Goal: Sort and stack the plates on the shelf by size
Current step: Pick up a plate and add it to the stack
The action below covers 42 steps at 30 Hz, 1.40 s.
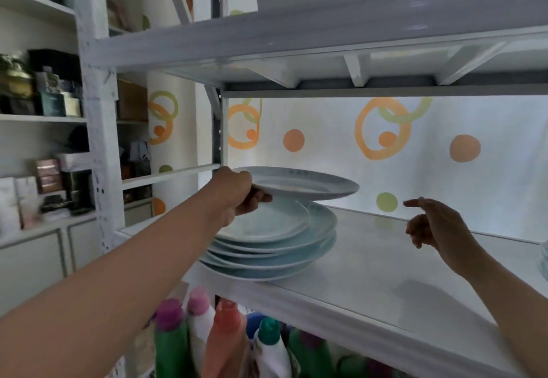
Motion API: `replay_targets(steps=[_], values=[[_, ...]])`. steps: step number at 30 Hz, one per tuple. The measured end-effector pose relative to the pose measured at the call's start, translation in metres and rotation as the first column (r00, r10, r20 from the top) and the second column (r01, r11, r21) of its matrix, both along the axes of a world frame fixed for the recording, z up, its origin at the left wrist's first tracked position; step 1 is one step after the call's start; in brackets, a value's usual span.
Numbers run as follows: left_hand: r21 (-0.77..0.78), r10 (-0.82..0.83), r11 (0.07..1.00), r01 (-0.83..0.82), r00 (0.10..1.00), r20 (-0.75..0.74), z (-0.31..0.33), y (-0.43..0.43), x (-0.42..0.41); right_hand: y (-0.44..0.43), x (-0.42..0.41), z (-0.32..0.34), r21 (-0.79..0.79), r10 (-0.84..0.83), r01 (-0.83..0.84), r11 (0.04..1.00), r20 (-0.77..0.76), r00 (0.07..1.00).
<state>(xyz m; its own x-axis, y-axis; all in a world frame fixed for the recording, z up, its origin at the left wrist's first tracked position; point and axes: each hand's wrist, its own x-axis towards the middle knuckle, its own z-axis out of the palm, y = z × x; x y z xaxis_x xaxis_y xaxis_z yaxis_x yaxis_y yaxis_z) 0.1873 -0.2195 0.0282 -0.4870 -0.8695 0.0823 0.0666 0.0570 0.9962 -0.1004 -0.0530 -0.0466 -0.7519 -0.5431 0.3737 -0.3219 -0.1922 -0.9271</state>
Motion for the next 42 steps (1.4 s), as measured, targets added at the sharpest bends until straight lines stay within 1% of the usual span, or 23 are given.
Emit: replay_targets(steps=[5, 9, 11, 13, 15, 17, 20, 23, 25, 27, 30, 31, 34, 37, 39, 42], values=[[0.015, 0.02, 1.0, -0.021, 0.997, 0.069, -0.011, -0.013, 0.009, -0.024, 0.029, 0.011, -0.005, 0.04, -0.04, 0.999, -0.053, 0.998], [0.039, -0.001, 0.999, -0.003, 0.996, 0.086, -0.013, -0.015, 0.012, -0.036, 0.052, 0.014, -0.043, 0.105, -0.109, 0.993, -0.079, 0.991], [0.039, -0.013, 0.999, 0.009, 0.993, 0.118, -0.012, -0.016, 0.013, -0.04, 0.062, 0.014, -0.061, 0.13, -0.135, 0.989, -0.083, 0.988], [0.003, -0.026, 1.0, 0.026, 0.981, 0.19, -0.009, -0.017, 0.015, -0.042, 0.071, 0.015, -0.076, 0.142, -0.148, 0.986, -0.082, 0.986], [-0.084, -0.014, 0.996, 0.041, 0.954, 0.301, -0.005, -0.018, 0.018, -0.043, 0.077, 0.015, -0.085, 0.152, -0.158, 0.984, -0.075, 0.986], [-0.177, 0.005, 0.981, 0.074, 0.912, 0.41, 0.0, -0.018, 0.02, -0.043, 0.081, 0.014, -0.096, 0.156, -0.162, 0.982, -0.067, 0.985], [-0.287, -0.003, 0.937, 0.199, 0.826, 0.564, 0.006, -0.019, 0.024, -0.04, 0.085, 0.011, -0.094, 0.151, -0.157, 0.983, -0.066, 0.986], [-0.318, 0.002, 0.895, 0.313, 0.71, 0.705, 0.008, -0.017, 0.028, -0.039, 0.091, 0.009, -0.076, 0.141, -0.146, 0.986, -0.068, 0.988], [-0.325, 0.045, 0.875, 0.358, 0.609, 0.792, 0.006, -0.016, 0.029, -0.039, 0.095, 0.01, -0.073, 0.141, -0.146, 0.987, -0.066, 0.988], [-0.329, 0.091, 0.869, 0.369, 0.534, 0.841, 0.004, -0.017, 0.028, -0.037, 0.099, 0.011, -0.075, 0.143, -0.148, 0.986, -0.071, 0.987], [-0.371, 0.158, 0.853, 0.367, 0.496, 0.854, 0.005, -0.014, 0.026, -0.032, 0.105, 0.014, -0.075, 0.142, -0.148, 0.986, -0.088, 0.986], [-0.394, 0.172, 0.843, 0.367, 0.51, 0.843, 0.006, -0.012, 0.025, -0.03, 0.107, 0.015, -0.069, 0.141, -0.148, 0.987, -0.095, 0.985], [-0.498, 0.21, 0.788, 0.362, 0.601, 0.771, 0.007, 0.0, 0.017, -0.024, 0.114, 0.019, -0.049, 0.134, -0.14, 0.989, -0.107, 0.985], [-0.665, 0.321, 0.651, 0.367, 0.661, 0.679, 0.005, 0.018, 0.009, -0.018, 0.119, 0.022, -0.047, 0.122, -0.128, 0.991, -0.114, 0.986], [-0.699, 0.286, 0.606, 0.38, 0.715, 0.637, 0.004, 0.033, 0.0, -0.013, 0.122, 0.025, -0.048, 0.109, -0.116, 0.992, -0.121, 0.987], [-0.702, 0.15, 0.586, 0.405, 0.797, 0.585, 0.001, 0.058, -0.015, -0.001, 0.125, 0.029, -0.046, 0.069, -0.076, 0.996, -0.139, 0.988]])
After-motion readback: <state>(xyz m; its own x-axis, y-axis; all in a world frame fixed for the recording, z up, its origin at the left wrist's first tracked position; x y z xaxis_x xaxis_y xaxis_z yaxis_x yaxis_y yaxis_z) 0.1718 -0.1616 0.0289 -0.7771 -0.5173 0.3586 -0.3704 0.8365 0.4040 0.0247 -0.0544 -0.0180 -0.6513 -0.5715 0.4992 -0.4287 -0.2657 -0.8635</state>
